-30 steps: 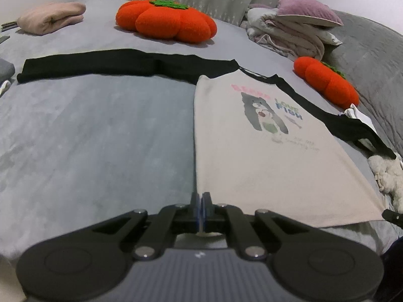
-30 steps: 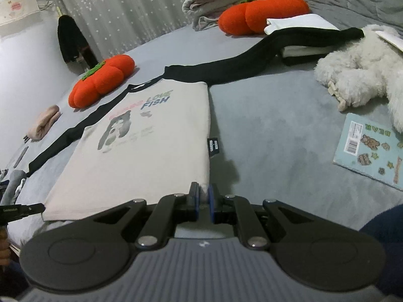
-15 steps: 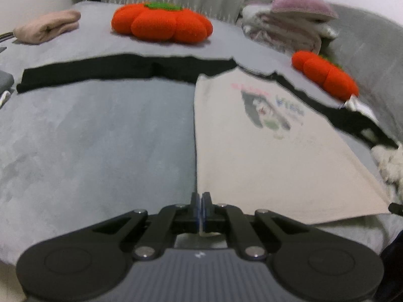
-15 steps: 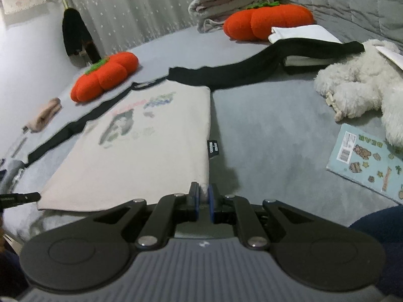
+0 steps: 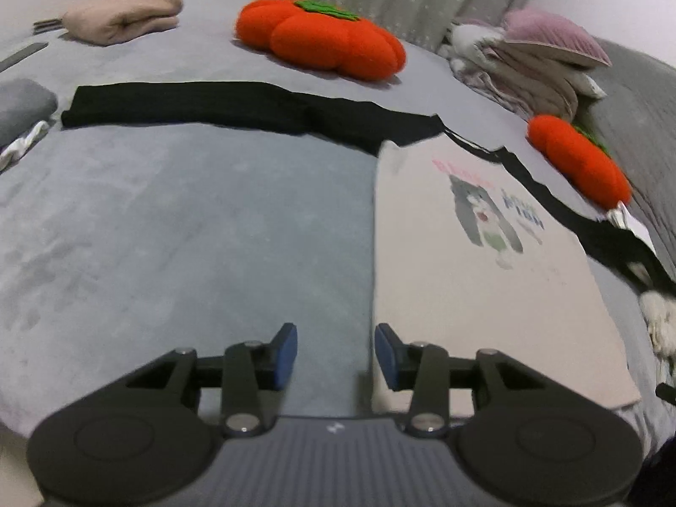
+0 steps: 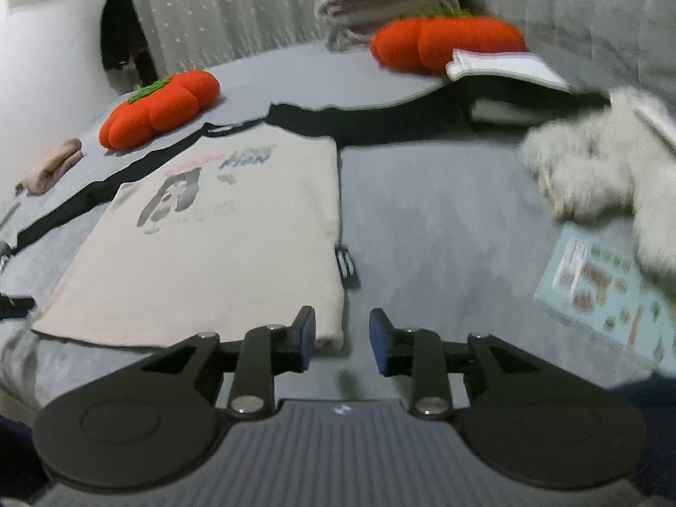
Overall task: Fold clothes
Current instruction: 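Open both grippers and move them over the shirt front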
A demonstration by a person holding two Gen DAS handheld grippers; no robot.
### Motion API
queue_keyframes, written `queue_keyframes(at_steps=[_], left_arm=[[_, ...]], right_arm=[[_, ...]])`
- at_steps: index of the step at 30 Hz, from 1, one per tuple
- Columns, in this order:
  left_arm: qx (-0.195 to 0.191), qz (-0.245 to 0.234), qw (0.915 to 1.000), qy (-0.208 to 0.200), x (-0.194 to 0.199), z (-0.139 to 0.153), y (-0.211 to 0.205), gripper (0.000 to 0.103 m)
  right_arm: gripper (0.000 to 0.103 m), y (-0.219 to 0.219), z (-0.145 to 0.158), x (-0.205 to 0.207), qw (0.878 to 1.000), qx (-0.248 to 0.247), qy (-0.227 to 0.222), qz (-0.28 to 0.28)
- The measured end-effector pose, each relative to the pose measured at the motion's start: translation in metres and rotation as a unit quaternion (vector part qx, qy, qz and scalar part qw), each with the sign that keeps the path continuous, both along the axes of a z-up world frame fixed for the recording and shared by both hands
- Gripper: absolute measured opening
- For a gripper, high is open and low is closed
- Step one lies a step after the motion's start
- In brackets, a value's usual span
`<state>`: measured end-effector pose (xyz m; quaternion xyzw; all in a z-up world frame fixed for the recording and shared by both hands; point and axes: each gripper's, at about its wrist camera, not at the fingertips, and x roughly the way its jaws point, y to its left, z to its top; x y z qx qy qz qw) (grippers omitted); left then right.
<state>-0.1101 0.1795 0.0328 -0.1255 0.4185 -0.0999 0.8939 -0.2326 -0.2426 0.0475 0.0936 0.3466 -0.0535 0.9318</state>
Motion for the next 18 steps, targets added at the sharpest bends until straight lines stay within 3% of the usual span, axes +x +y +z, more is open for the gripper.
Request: queue_keyframes(at_steps=[2, 5, 8, 11, 18], left_arm=[[0.000, 0.002, 1.0000, 0.001, 0.003, -0.001, -0.002, 0.041], [0.033, -0.006, 0.9993, -0.020, 0.006, 0.004, -0.015, 0.043], [0.057, -0.016, 0.9970, -0.051, 0.008, 0.010, -0.033, 0.049], [0.075, -0.050, 0.9935, -0.069, 0.012, 0.011, -0.058, 0.050], [0.099, -0.094, 0.9884, -0.068, 0.063, 0.012, -0.107, 0.050]], right_arm=[[0.033, 0.004, 0.001, 0.007, 1.000, -0.015, -0.004, 0.012], [0.033, 0.008, 0.000, 0.024, 0.999, -0.010, 0.000, 0.040], [0.033, 0.014, -0.009, 0.052, 0.995, -0.014, 0.032, 0.091], [0.033, 0.020, -0.025, 0.085, 0.988, -0.047, 0.091, 0.115], [0.033, 0.013, -0.029, 0.130, 0.982, -0.036, 0.120, 0.138]])
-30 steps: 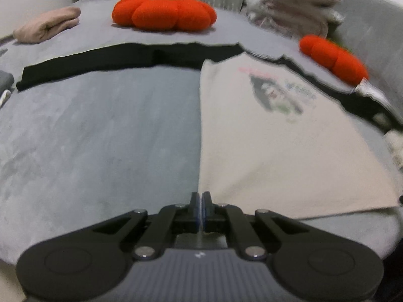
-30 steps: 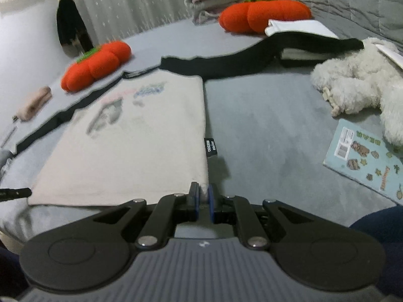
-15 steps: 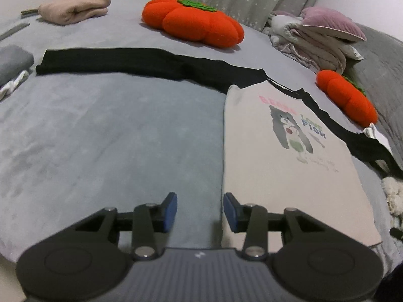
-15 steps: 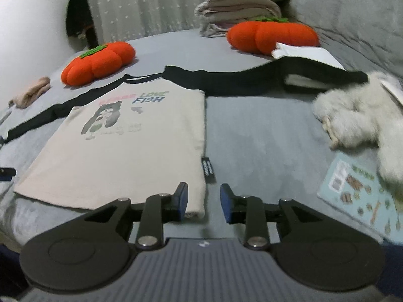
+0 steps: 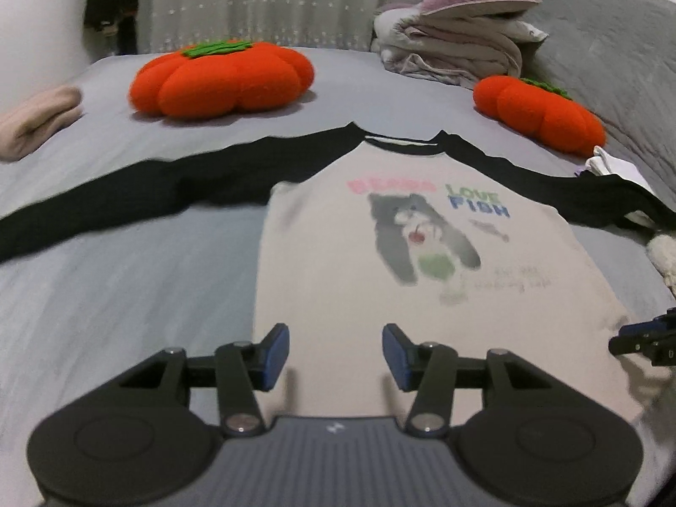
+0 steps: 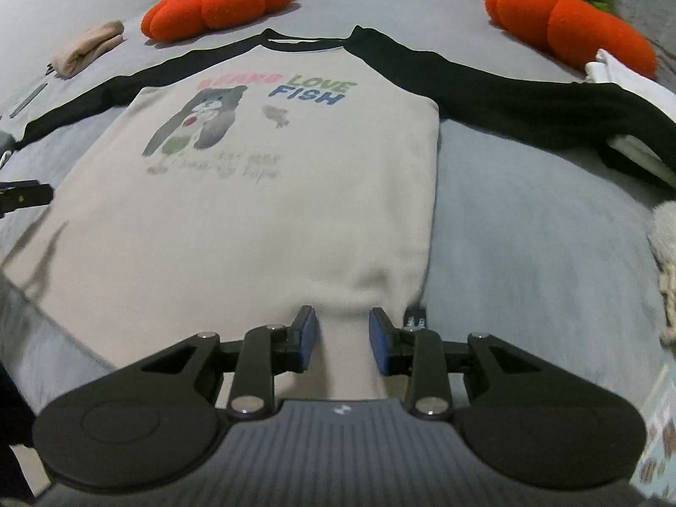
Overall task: Fold clothes
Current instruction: 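Open both grippers and move them over the shirt front, then move both grippers onto the black sleeves and close them on the cuffs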
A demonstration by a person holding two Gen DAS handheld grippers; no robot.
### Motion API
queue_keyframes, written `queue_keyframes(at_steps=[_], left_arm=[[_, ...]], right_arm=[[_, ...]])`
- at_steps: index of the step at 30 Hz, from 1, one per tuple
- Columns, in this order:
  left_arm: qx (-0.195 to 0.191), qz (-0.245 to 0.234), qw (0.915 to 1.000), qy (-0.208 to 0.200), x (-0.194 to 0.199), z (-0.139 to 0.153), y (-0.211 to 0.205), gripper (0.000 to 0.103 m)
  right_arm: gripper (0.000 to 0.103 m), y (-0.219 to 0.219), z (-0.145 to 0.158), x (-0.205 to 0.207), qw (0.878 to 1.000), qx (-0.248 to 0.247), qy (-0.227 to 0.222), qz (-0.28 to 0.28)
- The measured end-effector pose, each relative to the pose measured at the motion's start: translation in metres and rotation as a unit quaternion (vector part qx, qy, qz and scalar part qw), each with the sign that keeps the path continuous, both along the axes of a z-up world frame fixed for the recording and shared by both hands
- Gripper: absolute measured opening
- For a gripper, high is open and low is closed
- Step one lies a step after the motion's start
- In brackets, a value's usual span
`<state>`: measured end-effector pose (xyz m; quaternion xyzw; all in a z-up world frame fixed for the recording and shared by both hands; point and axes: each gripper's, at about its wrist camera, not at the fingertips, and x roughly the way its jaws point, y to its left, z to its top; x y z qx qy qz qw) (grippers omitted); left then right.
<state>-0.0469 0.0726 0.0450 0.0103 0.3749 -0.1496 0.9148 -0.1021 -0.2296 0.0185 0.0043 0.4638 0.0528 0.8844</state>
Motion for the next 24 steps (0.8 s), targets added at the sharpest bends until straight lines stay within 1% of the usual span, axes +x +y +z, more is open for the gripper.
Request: queue_keyframes(at_steps=[3, 6, 7, 10, 12, 14, 18, 19, 22, 24], left_arm=[[0.011, 0.003, 0.9999, 0.001, 0.027, -0.003, -0.018, 0.050], [0.017, 0.004, 0.9998, 0.007, 0.048, -0.011, -0.033, 0.050], [0.025, 0.004, 0.9996, 0.008, 0.054, -0.014, -0.037, 0.050], [0.035, 0.008, 0.9992, 0.019, 0.067, -0.021, -0.043, 0.050], [0.032, 0.006, 0.9993, 0.019, 0.075, -0.020, -0.046, 0.050], [0.033, 0.009, 0.9993, 0.016, 0.085, -0.018, -0.049, 0.051], [0.034, 0.018, 0.9989, 0.026, 0.107, -0.025, -0.055, 0.051], [0.038, 0.018, 0.9988, 0.025, 0.110, -0.026, -0.056, 0.052], [0.045, 0.014, 0.9987, 0.018, 0.116, -0.027, -0.058, 0.056], [0.038, 0.020, 0.9988, 0.020, 0.120, -0.026, -0.057, 0.056]], right_arm=[[0.033, -0.002, 0.001, 0.022, 1.000, -0.002, 0.004, -0.001], [0.033, -0.002, 0.001, 0.041, 1.000, -0.010, 0.003, 0.012], [0.033, -0.003, -0.001, 0.047, 1.000, -0.010, 0.005, 0.015], [0.033, -0.010, 0.003, 0.063, 1.000, 0.010, 0.011, 0.023], [0.033, -0.019, 0.010, 0.071, 0.999, 0.032, 0.004, 0.022], [0.033, -0.029, 0.014, 0.083, 0.999, 0.043, -0.003, 0.009], [0.034, -0.038, 0.004, 0.111, 0.999, 0.033, 0.003, 0.006], [0.034, -0.040, 0.002, 0.116, 0.999, 0.032, 0.002, 0.008], [0.034, -0.047, 0.003, 0.129, 0.999, 0.030, -0.012, 0.009], [0.034, -0.053, 0.002, 0.136, 0.999, 0.037, -0.018, 0.005]])
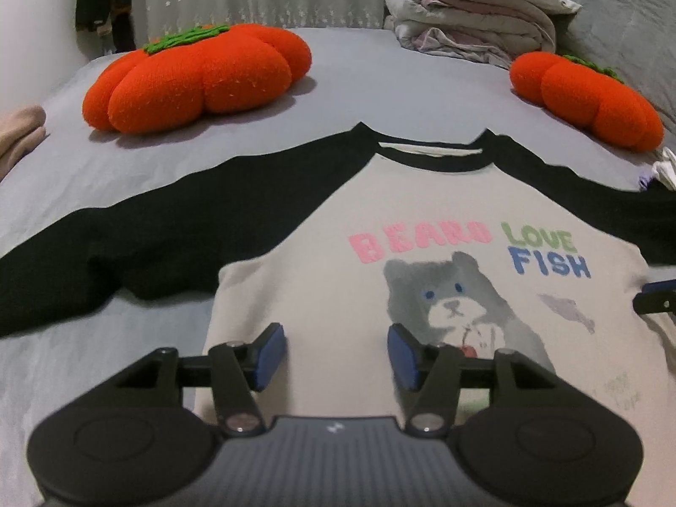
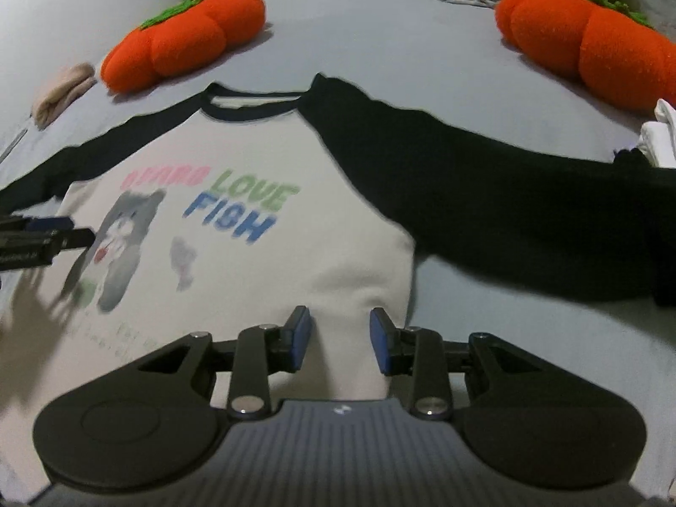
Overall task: Fold clothes
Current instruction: 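Move both grippers onto the black sleeves and close them on the cuffs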
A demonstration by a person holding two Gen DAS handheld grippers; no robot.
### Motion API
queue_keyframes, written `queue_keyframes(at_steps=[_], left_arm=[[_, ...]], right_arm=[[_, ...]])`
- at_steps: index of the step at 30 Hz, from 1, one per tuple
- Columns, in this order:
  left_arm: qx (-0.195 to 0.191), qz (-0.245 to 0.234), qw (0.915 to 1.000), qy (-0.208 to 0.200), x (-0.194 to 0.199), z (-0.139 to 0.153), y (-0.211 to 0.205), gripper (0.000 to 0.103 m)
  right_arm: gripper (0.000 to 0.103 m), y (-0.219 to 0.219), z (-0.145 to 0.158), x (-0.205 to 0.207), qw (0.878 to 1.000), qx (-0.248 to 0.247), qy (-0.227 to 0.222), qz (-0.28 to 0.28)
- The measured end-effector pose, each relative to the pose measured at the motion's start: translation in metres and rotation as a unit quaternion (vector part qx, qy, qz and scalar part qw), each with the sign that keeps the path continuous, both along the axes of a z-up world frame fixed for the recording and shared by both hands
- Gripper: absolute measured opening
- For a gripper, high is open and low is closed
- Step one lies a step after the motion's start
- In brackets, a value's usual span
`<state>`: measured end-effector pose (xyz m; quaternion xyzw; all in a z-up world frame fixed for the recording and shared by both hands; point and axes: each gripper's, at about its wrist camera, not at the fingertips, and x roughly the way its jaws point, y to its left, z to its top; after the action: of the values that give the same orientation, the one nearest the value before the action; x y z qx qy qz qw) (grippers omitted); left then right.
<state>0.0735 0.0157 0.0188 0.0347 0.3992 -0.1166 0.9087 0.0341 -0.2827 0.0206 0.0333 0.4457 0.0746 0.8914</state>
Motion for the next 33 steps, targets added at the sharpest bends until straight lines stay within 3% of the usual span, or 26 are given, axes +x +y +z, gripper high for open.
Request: queue_keyframes(at_steps=[5, 12, 16, 19, 20, 22, 27, 33], left_arm=[[-0.008, 0.015, 0.9999, -0.001, 0.011, 0.002, 0.000, 0.056], [-0.001, 0.017, 0.9999, -0.002, 0.011, 0.002, -0.002, 0.056], [0.003, 0.030, 0.9995, -0.006, 0.010, 0.004, -0.004, 0.057], [0.019, 0.043, 0.9988, -0.010, 0.010, 0.002, -0.008, 0.058], [0.020, 0.045, 0.9987, -0.010, 0.010, 0.001, -0.008, 0.058], [0.021, 0.047, 0.9986, -0.012, 0.010, -0.002, -0.007, 0.059], [-0.003, 0.062, 0.9981, -0.005, 0.009, 0.002, 0.013, 0.059], [-0.024, 0.145, 0.9892, -0.003, 0.015, 0.021, 0.078, 0.059]], right_arm=[[0.033, -0.006, -0.004, 0.011, 0.999, 0.002, -0.031, -0.012], [0.012, -0.016, -0.008, 0.018, 0.998, -0.020, -0.050, -0.025], [0.012, -0.019, -0.006, 0.015, 0.998, -0.012, -0.056, -0.030], [0.016, -0.015, -0.002, 0.011, 0.997, -0.013, -0.073, -0.038], [0.026, -0.013, 0.001, 0.009, 0.996, -0.019, -0.083, -0.040], [0.032, -0.010, -0.003, 0.010, 0.995, -0.048, -0.074, -0.045], [0.033, -0.012, -0.010, 0.009, 0.994, -0.059, -0.066, -0.066], [0.037, -0.001, -0.005, 0.006, 0.993, -0.068, -0.078, -0.063]])
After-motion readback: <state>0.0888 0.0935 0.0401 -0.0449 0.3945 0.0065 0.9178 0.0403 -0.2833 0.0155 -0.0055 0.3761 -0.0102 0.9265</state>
